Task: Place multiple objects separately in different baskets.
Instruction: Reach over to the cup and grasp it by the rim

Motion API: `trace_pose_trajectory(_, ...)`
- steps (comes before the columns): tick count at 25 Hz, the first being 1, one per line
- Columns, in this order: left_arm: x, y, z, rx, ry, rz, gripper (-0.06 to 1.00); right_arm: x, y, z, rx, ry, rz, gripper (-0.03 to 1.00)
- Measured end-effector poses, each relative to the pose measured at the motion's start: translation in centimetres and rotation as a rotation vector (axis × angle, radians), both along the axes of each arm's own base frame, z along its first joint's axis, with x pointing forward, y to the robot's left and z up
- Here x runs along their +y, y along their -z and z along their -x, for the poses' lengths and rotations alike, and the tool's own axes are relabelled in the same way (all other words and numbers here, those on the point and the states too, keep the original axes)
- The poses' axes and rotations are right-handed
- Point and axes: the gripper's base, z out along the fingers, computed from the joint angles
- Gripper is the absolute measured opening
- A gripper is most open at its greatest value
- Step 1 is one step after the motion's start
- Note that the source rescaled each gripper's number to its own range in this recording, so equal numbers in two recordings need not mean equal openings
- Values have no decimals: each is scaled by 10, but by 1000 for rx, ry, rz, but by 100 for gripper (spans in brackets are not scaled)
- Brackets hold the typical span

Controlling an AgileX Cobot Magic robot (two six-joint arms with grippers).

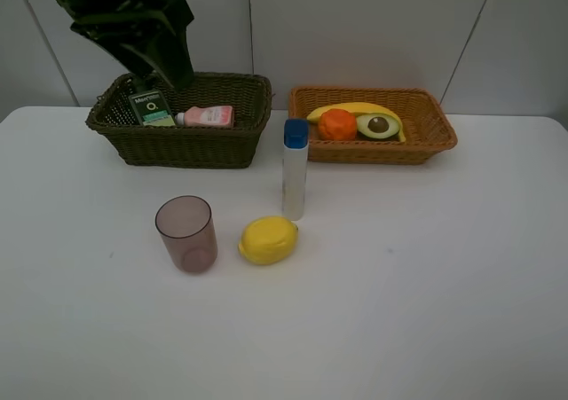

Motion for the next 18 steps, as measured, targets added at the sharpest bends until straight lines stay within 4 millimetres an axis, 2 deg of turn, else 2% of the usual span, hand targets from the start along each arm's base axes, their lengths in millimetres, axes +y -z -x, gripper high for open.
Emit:
trace_pose_trajectory(3,-17,3,13,-21,34,-59,77,0,0,0,0,0,0,90)
trace_pose_trajectory(5,-21,5,17,-23,45,-79,77,0,0,0,0,0,0,90)
trace_pose_trajectory(6,-29,13,26,-19,71,-123,77,0,0,0,0,0,0,90)
trace_pose_trajectory(9,-36,25,37,3,109,-163,77,0,0,0,0,0,-1,90)
trace_pose_trajectory(13,-33,42,43,36,125,-217,77,0,0,0,0,1,0,90)
trace_pose_trajectory(18,-11,59,35,57,84,-306,77,0,0,0,0,1,0,90)
